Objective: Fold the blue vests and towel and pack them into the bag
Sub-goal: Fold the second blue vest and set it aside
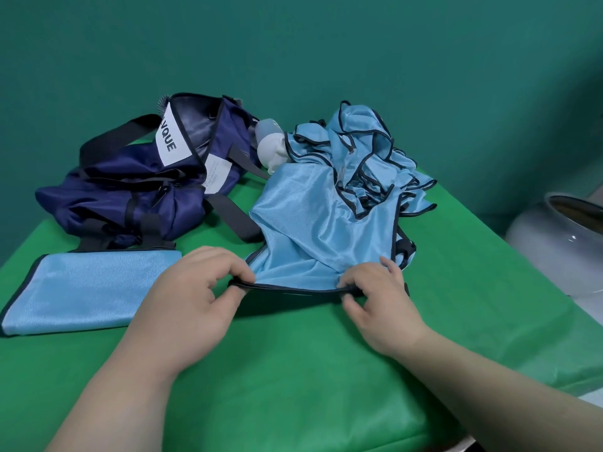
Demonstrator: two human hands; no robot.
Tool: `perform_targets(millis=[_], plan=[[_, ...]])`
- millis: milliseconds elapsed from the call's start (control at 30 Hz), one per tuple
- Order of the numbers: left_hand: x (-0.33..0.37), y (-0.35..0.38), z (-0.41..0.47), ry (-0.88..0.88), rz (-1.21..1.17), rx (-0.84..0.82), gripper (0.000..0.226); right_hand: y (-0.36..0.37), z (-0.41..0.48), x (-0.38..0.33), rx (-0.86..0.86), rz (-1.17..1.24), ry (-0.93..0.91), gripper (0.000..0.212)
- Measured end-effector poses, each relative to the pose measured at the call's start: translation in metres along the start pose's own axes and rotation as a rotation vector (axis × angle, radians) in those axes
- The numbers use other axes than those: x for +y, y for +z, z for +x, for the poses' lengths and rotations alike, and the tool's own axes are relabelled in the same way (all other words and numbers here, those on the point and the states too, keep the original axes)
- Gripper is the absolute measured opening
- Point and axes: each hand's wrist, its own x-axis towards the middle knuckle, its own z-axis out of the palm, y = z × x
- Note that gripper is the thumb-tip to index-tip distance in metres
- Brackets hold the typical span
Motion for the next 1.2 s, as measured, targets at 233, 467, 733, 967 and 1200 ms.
perform_targets(millis=[233, 467, 733, 967, 1200], plan=[[-0.001, -0.002, 0.002, -0.031, 0.068, 0.033, 0.036, -0.001, 0.001, -0.001, 0.045, 0.016, 0.021, 0.009], [0.005, -0.003, 0.005, -0.048, 0.180, 0.148, 0.030, -0.007, 0.000, -0.003, 0.085, -0.015, 0.039, 0.018], [0.052, 0.000, -0.017, -0.124, 0.165, 0.164, 0.038, -0.113, 0.008, -0.020, 0.170, 0.088, -0.007, 0.031], [0.156, -0.051, -0.001, -0.166, 0.088, 0.292, 0.027, -0.231, 0.005, -0.042, 0.124, 0.086, -0.094, 0.032], [0.261, -0.116, 0.004, -0.129, -0.007, 0.276, 0.017, -0.325, -0.023, -0.065, 0.105, 0.156, -0.024, 0.019]])
